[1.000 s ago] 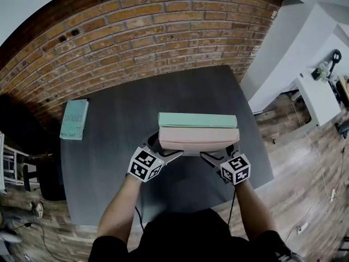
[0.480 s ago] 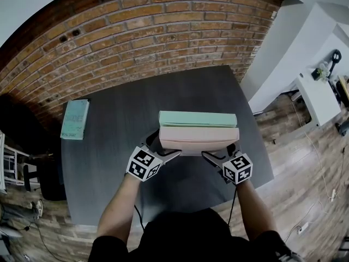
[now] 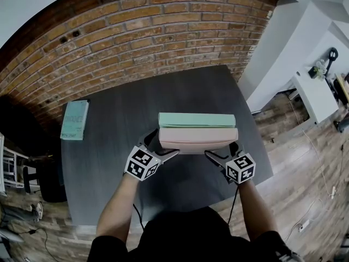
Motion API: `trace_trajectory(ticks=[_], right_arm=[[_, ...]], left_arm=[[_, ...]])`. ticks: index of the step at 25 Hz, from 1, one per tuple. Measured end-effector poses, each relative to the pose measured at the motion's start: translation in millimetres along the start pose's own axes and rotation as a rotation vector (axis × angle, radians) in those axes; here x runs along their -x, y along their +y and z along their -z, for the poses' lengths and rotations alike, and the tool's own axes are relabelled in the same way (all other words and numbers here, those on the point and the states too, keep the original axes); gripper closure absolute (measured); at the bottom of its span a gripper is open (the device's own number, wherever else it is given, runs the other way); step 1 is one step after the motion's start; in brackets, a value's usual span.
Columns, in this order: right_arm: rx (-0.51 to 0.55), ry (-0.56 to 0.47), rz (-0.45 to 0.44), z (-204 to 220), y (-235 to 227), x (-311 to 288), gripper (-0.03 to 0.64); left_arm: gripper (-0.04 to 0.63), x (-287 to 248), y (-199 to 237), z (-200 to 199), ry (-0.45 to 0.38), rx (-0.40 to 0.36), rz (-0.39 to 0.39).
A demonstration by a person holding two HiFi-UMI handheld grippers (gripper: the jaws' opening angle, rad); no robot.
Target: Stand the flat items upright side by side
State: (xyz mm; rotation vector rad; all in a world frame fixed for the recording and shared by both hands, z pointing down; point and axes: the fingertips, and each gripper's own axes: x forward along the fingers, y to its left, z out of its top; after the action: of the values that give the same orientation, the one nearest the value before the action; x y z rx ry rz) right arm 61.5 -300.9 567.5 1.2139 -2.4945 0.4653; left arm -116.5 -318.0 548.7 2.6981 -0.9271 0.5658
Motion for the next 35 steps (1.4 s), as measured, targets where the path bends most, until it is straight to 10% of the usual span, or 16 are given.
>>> trace_trajectory(ticks=[28,35], right_arm=[[-0.079,-0.036,0.097,0.9,11.6,31.1,0.126],[-0.135,-0.084,0.159,-6.5,31.7,63.0,0.13]], left_arm=[[0.084,33.6,0.1,5.7,-0.027,0.027,-0.064],[0.236,69.7,-8.5,-7.1,-0.097,0.033,-0.107]])
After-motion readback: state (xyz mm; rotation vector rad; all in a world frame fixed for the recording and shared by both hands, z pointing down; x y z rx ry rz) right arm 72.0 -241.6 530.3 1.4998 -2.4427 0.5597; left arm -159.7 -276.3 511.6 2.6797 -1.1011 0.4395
